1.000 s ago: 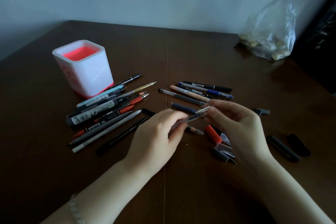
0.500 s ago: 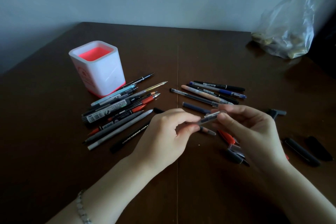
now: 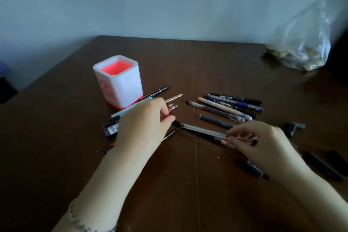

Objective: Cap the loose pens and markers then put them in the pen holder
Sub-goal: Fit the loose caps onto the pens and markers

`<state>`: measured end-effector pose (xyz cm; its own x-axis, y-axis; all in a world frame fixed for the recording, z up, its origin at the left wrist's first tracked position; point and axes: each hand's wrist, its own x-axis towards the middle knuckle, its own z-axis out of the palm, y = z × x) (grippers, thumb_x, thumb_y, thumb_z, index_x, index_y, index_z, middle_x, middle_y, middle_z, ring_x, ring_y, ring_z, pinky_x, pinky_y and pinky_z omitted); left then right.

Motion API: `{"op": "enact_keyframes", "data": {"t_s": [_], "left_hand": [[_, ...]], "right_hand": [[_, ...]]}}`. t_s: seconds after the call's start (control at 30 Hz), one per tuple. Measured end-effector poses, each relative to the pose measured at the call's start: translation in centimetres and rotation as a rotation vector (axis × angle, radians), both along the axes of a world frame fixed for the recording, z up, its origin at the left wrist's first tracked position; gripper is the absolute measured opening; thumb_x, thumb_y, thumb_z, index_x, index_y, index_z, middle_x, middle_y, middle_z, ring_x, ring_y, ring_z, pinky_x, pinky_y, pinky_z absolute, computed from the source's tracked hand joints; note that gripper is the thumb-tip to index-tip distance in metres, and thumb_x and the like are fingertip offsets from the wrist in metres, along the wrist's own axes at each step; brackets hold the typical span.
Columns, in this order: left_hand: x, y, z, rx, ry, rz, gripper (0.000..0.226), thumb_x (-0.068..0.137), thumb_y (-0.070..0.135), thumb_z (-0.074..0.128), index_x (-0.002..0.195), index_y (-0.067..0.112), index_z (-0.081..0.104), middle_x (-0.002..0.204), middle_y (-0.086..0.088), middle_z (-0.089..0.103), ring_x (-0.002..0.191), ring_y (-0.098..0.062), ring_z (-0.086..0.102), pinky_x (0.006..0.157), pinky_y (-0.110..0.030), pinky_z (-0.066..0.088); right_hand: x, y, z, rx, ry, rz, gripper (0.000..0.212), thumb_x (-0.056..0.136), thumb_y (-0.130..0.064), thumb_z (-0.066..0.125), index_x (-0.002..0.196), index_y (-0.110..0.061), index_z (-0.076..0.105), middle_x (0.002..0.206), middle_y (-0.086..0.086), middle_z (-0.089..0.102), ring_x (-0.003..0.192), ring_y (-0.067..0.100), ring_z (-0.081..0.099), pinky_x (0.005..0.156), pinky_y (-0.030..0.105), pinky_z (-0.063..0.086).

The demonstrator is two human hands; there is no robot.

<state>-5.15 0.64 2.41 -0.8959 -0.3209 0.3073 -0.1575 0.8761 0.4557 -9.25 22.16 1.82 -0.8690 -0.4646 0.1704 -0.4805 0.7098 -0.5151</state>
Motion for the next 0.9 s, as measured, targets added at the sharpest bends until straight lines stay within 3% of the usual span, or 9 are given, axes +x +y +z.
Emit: {"op": "enact_keyframes", "data": {"t_s": [0.1, 0.23, 0.33, 0.43, 0.6, 0.7, 0.8, 0.9], "left_hand": [[-0.1, 0.2, -0.2, -0.119, -0.441, -0.032, 0.026, 0.083, 0.042, 0.06, 0.102, 0.024, 0.057, 0.098, 0.004, 0.063, 0.09, -0.015, 0.059, 0.077, -0.032, 0.051], [-0.5, 1.1, -1.0, -0.254, -0.577, 0.0, 0.029, 0.089, 0.032, 0.055, 0.116, 0.021, 0.051, 0.11, 0.0, 0.059, 0.1, -0.021, 0.057, 0.085, -0.037, 0.05], [-0.5, 2.0, -1.4, -0.321, -0.55, -0.009, 0.022, 0.091, 0.026, 0.05, 0.111, 0.018, 0.054, 0.104, -0.002, 0.06, 0.095, -0.021, 0.058, 0.079, -0.033, 0.052], [-0.3, 3.1, -1.8, -0.299, -0.406, -0.056, 0.024, 0.092, 0.029, 0.046, 0.11, 0.016, 0.054, 0.102, -0.002, 0.058, 0.092, -0.017, 0.057, 0.068, -0.026, 0.047], [0.3, 4.4, -2.7, -0.006, -0.108, -0.246, 0.025, 0.092, 0.025, 0.046, 0.116, 0.018, 0.048, 0.109, 0.003, 0.05, 0.083, -0.006, 0.05, 0.057, -0.011, 0.034], [0.5, 4.9, -3.1, 0.067, -0.013, -0.346, 0.024, 0.092, 0.023, 0.047, 0.115, 0.019, 0.051, 0.109, 0.005, 0.054, 0.086, -0.005, 0.055, 0.061, -0.007, 0.037], [0.5, 5.3, -3.1, 0.134, 0.014, -0.393, 0.026, 0.092, 0.022, 0.048, 0.117, 0.021, 0.053, 0.11, 0.007, 0.059, 0.094, -0.004, 0.057, 0.074, -0.01, 0.042], [0.5, 5.4, -3.3, 0.145, 0.005, -0.408, 0.026, 0.092, 0.022, 0.048, 0.117, 0.023, 0.054, 0.108, 0.008, 0.061, 0.096, -0.003, 0.057, 0.076, -0.013, 0.044]], "right_hand": [[-0.4, -0.7, -1.0, 0.154, 0.02, 0.002, 0.015, 0.083, -0.027, 0.063, 0.097, -0.032, 0.065, 0.092, -0.017, 0.06, 0.083, -0.003, 0.051, 0.076, 0.013, 0.044], [-1.5, -1.6, -1.6, 0.188, 0.071, -0.145, 0.019, 0.085, -0.03, 0.058, 0.102, -0.027, 0.066, 0.103, -0.005, 0.065, 0.093, 0.011, 0.059, 0.081, 0.03, 0.052], [-2.3, -2.2, -2.0, 0.189, 0.159, -0.202, 0.02, 0.089, -0.027, 0.053, 0.104, -0.022, 0.066, 0.105, -0.002, 0.065, 0.097, 0.014, 0.058, 0.081, 0.03, 0.051], [-2.7, -2.2, -2.5, 0.209, 0.224, -0.23, 0.023, 0.09, -0.026, 0.05, 0.107, -0.02, 0.065, 0.11, 0.001, 0.061, 0.104, 0.019, 0.053, 0.086, 0.032, 0.045], [-2.3, 0.9, -1.5, 0.077, 0.258, -0.309, 0.02, 0.086, -0.016, 0.056, 0.102, -0.015, 0.068, 0.105, 0.003, 0.064, 0.103, 0.02, 0.054, 0.085, 0.032, 0.043], [-2.9, 5.0, 0.1, 0.116, 0.158, -0.352, 0.021, 0.085, -0.01, 0.055, 0.099, -0.018, 0.069, 0.099, 0.0, 0.063, 0.101, 0.019, 0.053, 0.083, 0.03, 0.044], [-3.2, 8.1, 1.4, 0.344, -0.054, -0.284, 0.017, 0.086, -0.018, 0.057, 0.097, -0.025, 0.068, 0.095, -0.009, 0.059, 0.094, 0.01, 0.054, 0.08, 0.023, 0.044], [-2.4, 8.8, 1.4, 0.427, -0.17, -0.181, 0.018, 0.086, -0.024, 0.06, 0.102, -0.028, 0.064, 0.099, -0.013, 0.057, 0.09, 0.003, 0.054, 0.078, 0.018, 0.046]]}}
